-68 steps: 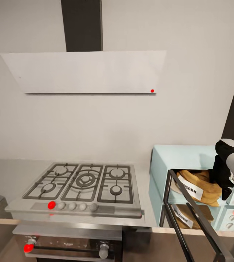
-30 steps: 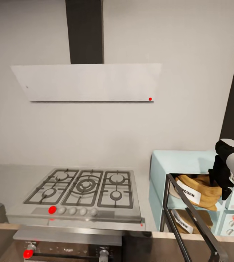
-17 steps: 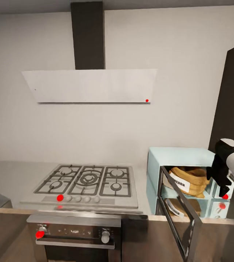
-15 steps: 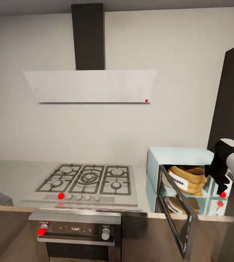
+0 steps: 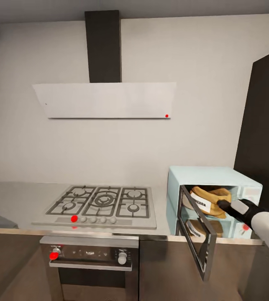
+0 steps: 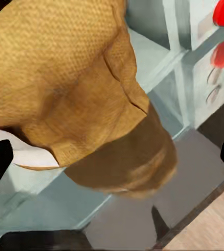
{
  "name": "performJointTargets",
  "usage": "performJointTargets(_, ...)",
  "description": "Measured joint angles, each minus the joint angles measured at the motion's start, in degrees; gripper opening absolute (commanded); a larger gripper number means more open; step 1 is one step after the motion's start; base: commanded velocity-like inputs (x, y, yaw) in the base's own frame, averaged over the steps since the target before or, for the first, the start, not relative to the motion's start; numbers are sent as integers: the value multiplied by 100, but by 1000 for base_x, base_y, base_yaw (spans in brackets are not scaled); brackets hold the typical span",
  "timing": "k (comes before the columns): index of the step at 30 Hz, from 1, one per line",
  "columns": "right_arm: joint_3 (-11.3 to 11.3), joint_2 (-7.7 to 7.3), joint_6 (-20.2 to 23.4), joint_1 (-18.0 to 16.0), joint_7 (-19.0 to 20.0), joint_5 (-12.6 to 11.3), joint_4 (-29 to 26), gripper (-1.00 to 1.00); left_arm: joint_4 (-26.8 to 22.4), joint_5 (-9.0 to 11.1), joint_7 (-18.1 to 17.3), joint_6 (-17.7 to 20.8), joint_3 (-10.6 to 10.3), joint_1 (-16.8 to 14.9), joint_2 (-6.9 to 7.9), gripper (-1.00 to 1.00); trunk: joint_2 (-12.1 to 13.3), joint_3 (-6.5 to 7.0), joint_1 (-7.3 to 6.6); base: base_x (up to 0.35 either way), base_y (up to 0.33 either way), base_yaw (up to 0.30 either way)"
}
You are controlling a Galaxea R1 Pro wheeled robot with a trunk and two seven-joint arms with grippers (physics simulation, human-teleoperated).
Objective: In the kitchen, take the popcorn bag from the countertop, put it into the microwave, and heat it until the popcorn is cooked so the cooked popcorn ends up inside the bag.
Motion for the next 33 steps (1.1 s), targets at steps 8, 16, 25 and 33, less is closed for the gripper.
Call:
performJointTargets(8,59,53,-3030,1303,2104,1277,7,100,-35,0,9,-28,16,-4,34,100,-1,1,0,0,0,0)
performJointTargets(16,59,-10,-3914,1593,3092,1325,-45,100,-38,8,10,-62,22,-2,41,100,-1,1,0,0,0,0)
performJointTargets(25,55,-156,-4567,1611,3795,1325,-49,100,-44,8,9,-210,14,0,36,100,-1,1,0,0,0,0)
performJointTargets(33,48,-164,-4636,1611,3791,1324,-55,100,-44,8,10,-216,20,0,40,100,-1,1,0,9,-4,0)
